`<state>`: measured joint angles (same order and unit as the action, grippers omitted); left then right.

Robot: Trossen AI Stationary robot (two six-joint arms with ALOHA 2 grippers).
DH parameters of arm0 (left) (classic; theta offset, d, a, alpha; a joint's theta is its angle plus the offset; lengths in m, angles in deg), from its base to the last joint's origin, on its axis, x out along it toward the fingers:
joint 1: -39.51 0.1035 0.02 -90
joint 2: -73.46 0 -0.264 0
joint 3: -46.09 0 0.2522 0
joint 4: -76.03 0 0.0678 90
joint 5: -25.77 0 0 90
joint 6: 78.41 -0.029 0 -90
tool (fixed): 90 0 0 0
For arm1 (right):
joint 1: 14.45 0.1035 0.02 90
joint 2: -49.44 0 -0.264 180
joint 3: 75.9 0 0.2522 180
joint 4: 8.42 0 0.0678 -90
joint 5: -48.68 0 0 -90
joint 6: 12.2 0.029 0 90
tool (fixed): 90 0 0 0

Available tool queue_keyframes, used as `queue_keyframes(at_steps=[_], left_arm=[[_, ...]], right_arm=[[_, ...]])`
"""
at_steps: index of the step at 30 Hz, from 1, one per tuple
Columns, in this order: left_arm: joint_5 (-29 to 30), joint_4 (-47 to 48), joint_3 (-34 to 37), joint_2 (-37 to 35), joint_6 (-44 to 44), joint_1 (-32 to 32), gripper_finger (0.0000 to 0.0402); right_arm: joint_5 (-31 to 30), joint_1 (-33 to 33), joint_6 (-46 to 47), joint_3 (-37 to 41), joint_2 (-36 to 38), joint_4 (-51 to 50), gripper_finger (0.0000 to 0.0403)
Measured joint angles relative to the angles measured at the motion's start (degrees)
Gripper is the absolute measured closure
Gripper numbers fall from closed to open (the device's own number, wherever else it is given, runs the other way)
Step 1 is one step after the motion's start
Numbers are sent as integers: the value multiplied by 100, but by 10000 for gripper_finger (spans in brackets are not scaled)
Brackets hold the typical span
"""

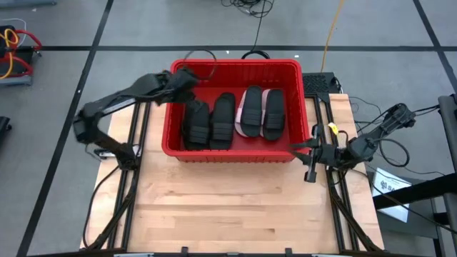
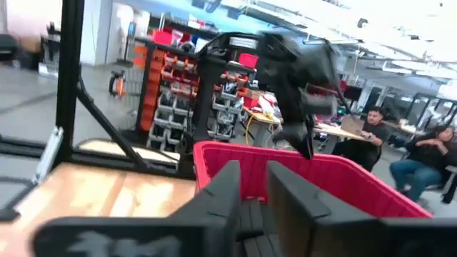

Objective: Pick and place slides into bin
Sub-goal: Return to Home Position

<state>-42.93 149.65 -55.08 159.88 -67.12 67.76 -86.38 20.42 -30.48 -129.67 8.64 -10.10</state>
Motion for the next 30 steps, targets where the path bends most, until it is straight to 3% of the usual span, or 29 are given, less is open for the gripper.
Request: queue_keyframes(at_steps=[3, 6, 15, 24, 30], left_arm=[[2, 1, -4, -632, -25, -347, 349], [1, 2, -4, -1201, -6, -756, 392], [174, -91, 358, -2654, 277, -2057, 398], [-352, -2291, 2214, -4047, -151, -3178, 400], [-629, -3039, 3150, -4807, -220, -3604, 400]], right_arm=[[12, 58, 239, 0, 197, -148, 385], [78, 199, 302, 0, 378, -500, 395], [1106, 669, 918, 0, 649, -1218, 402], [2452, 1247, 1788, 29, 1039, -1761, 402], [2580, 1545, 1798, 407, 1295, -1680, 403]])
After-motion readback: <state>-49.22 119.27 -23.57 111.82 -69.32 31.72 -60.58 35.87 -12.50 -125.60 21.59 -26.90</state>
